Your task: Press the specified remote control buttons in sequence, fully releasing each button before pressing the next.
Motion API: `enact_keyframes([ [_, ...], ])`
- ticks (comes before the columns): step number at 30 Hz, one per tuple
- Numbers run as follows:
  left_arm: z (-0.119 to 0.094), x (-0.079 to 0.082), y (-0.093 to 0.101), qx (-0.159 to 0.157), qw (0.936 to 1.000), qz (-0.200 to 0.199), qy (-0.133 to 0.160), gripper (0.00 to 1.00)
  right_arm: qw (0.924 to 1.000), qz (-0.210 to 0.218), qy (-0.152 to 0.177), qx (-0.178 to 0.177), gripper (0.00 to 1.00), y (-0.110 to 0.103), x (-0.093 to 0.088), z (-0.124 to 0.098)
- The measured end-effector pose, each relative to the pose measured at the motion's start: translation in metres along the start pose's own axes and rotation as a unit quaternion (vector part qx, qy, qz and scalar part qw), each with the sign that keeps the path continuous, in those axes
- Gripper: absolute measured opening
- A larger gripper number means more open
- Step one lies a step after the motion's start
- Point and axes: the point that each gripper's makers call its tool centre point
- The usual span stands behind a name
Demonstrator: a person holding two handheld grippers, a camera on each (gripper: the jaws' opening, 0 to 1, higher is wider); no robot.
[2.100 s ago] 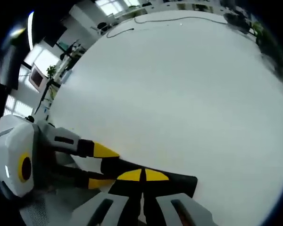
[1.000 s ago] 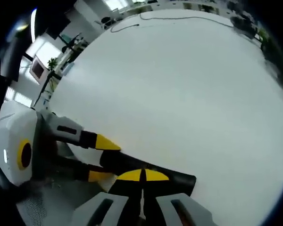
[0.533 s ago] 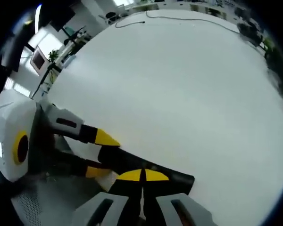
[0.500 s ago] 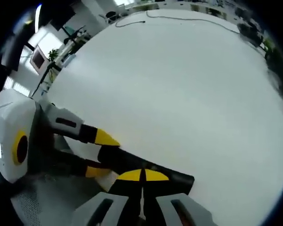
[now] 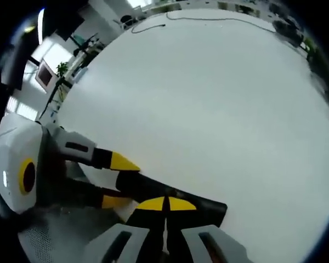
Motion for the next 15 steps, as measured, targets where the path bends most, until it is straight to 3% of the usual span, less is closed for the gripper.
enact_keyframes([
  [15, -0.0006, -0.0004, 0.0001, 0.001, 0.9999, -0.002, 0.012, 0.25, 0.9998, 0.014, -0.015, 0.005, 0.00, -0.0009, -0.0064, -0.0028],
])
Point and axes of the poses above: the point that each gripper's makers call its tool centre point, and the gripper's own axes: z roughly forward along the fingers, y roughly to its right, x roughly out of its top, and after that the axes turned 5 degrees about y, right-handed
